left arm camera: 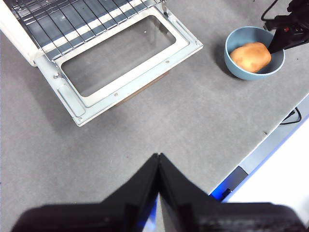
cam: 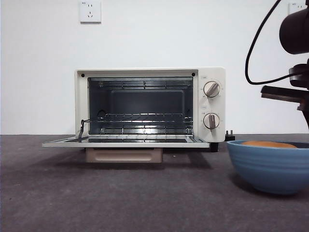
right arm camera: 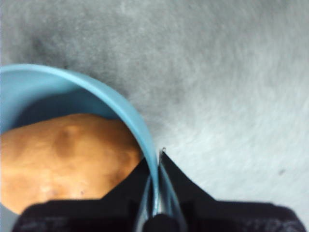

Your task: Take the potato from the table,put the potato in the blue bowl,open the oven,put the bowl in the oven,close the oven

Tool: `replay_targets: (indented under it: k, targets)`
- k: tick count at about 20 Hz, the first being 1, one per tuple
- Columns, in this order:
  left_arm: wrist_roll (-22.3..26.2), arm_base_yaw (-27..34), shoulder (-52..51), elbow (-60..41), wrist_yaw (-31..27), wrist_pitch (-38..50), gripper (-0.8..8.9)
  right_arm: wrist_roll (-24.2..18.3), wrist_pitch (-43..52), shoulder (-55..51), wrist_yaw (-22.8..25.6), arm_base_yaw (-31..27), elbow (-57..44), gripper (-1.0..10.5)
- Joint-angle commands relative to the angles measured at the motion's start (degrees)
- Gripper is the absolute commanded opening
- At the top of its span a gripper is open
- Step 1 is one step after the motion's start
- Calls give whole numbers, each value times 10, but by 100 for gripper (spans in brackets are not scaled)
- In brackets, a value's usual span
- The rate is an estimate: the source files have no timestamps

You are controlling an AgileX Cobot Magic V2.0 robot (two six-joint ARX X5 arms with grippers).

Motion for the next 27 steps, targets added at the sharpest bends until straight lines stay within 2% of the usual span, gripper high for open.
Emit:
replay_targets:
  k: [1,4,6,10,13,16,20,27]
  targets:
    - [6,-2,-1,-3,0,1,-6,88,16,-3,-4,31,26,-8]
    - [6,-2,-2,-3,0,0,-6,170,68,-1,-5,81,70,-10]
    - [6,-2,-2,-3,0,-3,-6,202,82,13,-7,101,115,-11]
    - [7,-2,-2,-3,0,-3,-5,191,20,101,-16,116,269,-11]
    - [9,-2,-3,-3,-1,-5,-6,172,-75,188,-2,123,402,-11]
    - [12,-2,-3,-3,-19,-8,-5,183,-128,250,0,123,492,-11]
    - [13,-2,-3,-3,-29,-8,-6,224,-138,306,-4,123,548,-11]
    - [17,-2,-2,-3,-30,-7,-6,271,-80,361,-9,123,555,-11]
